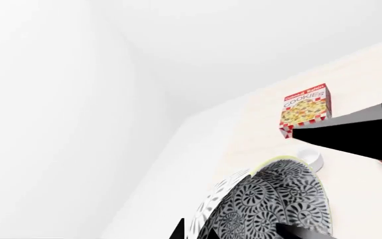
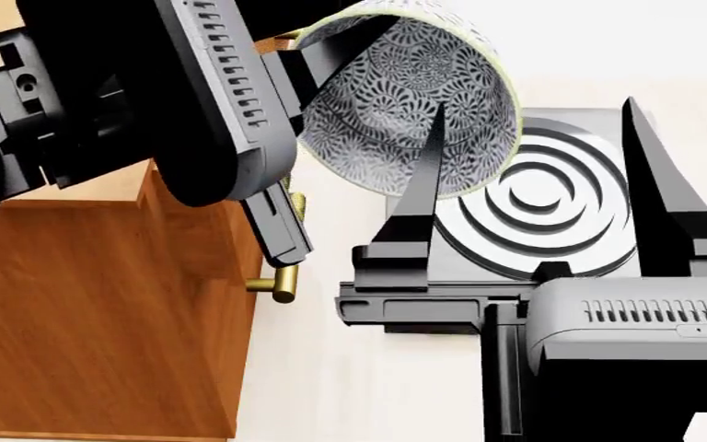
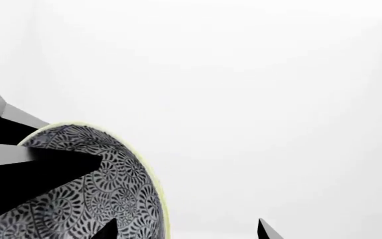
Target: Pick the akita bowl on the wooden cabinet and place it on the plate.
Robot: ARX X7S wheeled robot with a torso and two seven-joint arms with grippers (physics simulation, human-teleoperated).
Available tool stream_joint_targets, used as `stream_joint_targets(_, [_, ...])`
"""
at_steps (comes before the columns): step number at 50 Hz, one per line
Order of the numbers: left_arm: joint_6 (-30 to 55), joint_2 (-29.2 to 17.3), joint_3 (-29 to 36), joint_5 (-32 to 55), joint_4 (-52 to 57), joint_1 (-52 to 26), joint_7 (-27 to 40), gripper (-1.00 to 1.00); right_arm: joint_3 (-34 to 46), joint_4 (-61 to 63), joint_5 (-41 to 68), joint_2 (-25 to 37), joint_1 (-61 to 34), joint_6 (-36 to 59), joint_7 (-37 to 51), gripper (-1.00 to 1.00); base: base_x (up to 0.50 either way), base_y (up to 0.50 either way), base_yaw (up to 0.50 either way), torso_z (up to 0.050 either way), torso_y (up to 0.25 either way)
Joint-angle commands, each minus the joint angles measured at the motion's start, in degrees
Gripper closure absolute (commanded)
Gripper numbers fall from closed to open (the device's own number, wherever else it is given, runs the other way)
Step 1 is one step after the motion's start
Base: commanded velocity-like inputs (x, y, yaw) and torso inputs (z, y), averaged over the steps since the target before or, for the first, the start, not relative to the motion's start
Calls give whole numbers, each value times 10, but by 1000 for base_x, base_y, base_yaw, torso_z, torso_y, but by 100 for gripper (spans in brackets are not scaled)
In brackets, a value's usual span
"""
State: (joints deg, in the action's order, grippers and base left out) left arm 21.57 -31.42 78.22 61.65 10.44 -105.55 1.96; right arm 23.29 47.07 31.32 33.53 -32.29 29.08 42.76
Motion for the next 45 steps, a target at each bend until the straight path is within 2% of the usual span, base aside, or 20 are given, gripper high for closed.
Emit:
stream_joint_targets(1, [-2,-6,-8,-4,5,3,6,100,8,-23,-2,-7,-1,-3,-5,-100,0,0,0,0,0])
stream_joint_targets(4, [-2,-6,-9,-3,5,4,8,100,6,-23,-2,-8,6,-9,-4,-100,0,0,0,0,0])
stream_joint_targets(5, [-2,-6,-9,-3,5,4,8,100,6,-23,-1,-7,6,-6,-1,100,0,0,0,0,0])
stream_joint_targets(21, [-3,-11,-12,-4,5,13,16,100,-2,-28,-10,-8,15,2,26,100,0,0,0,1,1])
stream_joint_targets(24, [-2,-11,-15,-2,2,13,18,100,19,-31,-34,-7,11,12,29,100,0,0,0,0,0])
stream_joint_targets(29, [-4,-10,-13,-6,3,19,25,100,31,-5,-54,2,-3,43,46,100,0,0,0,0,0])
stream_joint_targets(31, [1,-10,-13,-7,3,18,30,100,19,-3,-48,-5,-15,93,80,100,0,0,0,0,0])
stream_joint_targets(33, [4,-10,-11,-9,4,17,32,100,7,7,-48,-6,-14,84,88,100,0,0,0,0,0])
stream_joint_targets(34, [14,-12,-4,-12,11,13,29,-100,6,15,-44,-4,-18,96,91,100,0,0,0,0,0])
stream_joint_targets(35, [36,-9,-4,5,8,8,47,-100,8,16,-45,-4,-21,104,93,100,0,0,0,0,0])
stream_joint_targets(39, [48,-6,7,-8,9,1,47,-100,17,11,-49,-8,-22,108,95,100,0,0,0,0,3])
stream_joint_targets(40, [41,-8,-14,38,1,9,34,-100,17,11,-48,-8,-23,108,94,100,0,0,0,0,0])
stream_joint_targets(45, [39,-7,-10,21,0,7,36,-100,13,16,-39,-9,-31,121,96,100,0,0,0,0,0])
